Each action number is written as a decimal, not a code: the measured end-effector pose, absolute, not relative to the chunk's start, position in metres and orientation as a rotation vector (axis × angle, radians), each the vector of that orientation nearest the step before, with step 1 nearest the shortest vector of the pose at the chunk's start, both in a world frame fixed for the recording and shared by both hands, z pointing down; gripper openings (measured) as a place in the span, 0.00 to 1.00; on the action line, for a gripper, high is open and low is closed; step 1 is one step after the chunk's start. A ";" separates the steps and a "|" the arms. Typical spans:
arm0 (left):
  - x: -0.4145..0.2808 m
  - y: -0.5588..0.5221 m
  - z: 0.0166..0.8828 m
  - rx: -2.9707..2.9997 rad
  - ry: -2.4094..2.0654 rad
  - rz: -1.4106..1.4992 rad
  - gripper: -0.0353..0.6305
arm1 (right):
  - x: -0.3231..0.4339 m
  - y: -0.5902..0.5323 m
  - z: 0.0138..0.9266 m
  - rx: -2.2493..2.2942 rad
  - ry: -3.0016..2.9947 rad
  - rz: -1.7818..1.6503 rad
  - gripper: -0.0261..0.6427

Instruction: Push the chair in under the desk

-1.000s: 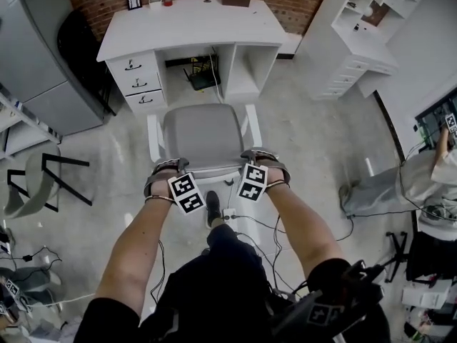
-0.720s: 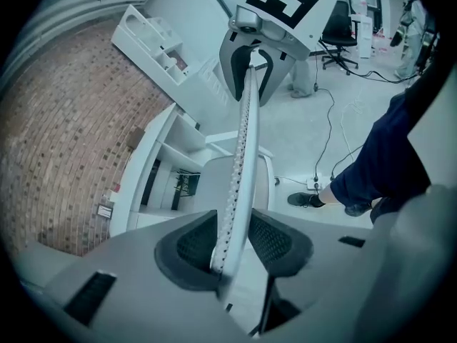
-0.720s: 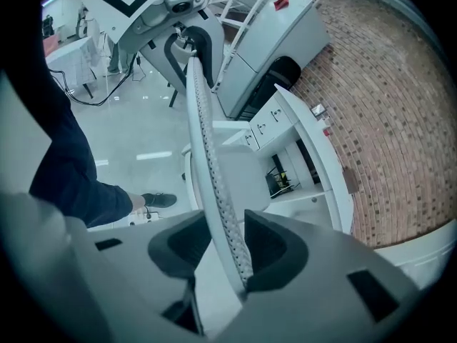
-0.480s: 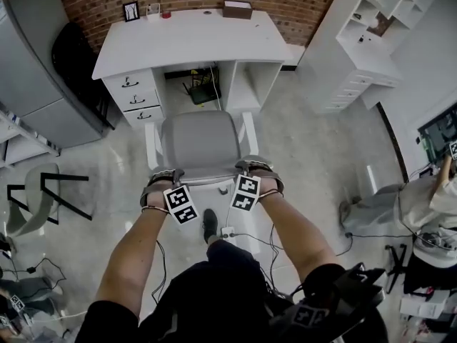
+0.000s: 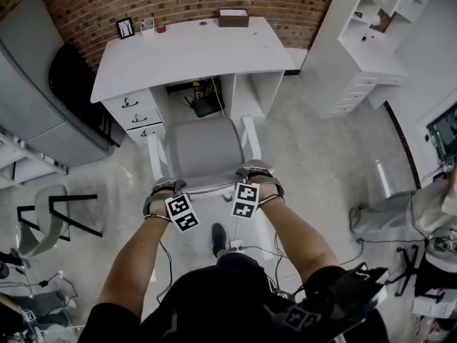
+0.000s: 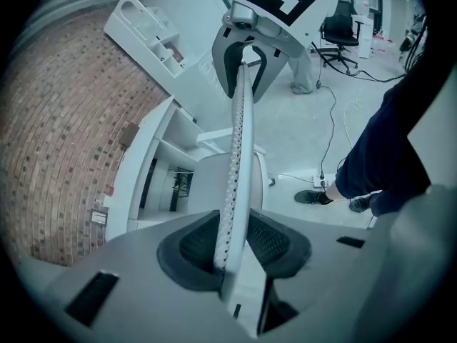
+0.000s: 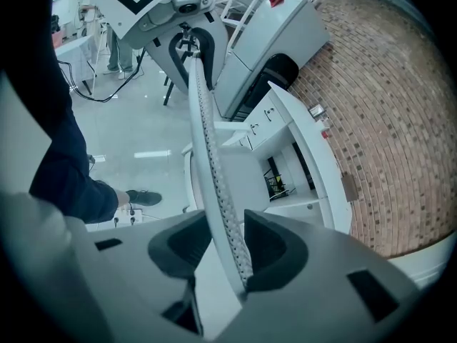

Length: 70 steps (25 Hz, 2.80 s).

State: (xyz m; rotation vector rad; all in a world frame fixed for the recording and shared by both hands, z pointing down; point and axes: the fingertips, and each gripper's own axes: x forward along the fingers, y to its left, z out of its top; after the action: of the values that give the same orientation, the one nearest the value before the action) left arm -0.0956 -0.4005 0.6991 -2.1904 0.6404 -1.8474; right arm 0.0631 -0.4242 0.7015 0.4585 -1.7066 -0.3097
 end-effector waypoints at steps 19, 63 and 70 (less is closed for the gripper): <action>-0.095 -0.453 0.701 -2.181 0.608 -1.937 0.21 | 0.064 -0.479 0.700 0.418 -1.730 -0.357 0.25; -0.108 -0.582 0.711 -2.155 0.604 -1.952 0.21 | 0.055 -0.609 0.709 0.422 -1.665 -0.352 0.24; -0.116 -0.601 0.712 -2.143 0.600 -1.954 0.21 | 0.048 -0.624 0.710 0.439 -1.661 -0.362 0.24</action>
State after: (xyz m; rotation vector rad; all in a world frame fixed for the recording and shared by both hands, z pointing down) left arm -0.1161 -0.6015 0.7115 -2.1429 0.6002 -1.9539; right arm 0.0482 -0.6242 0.7102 0.4390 -1.6613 -0.3622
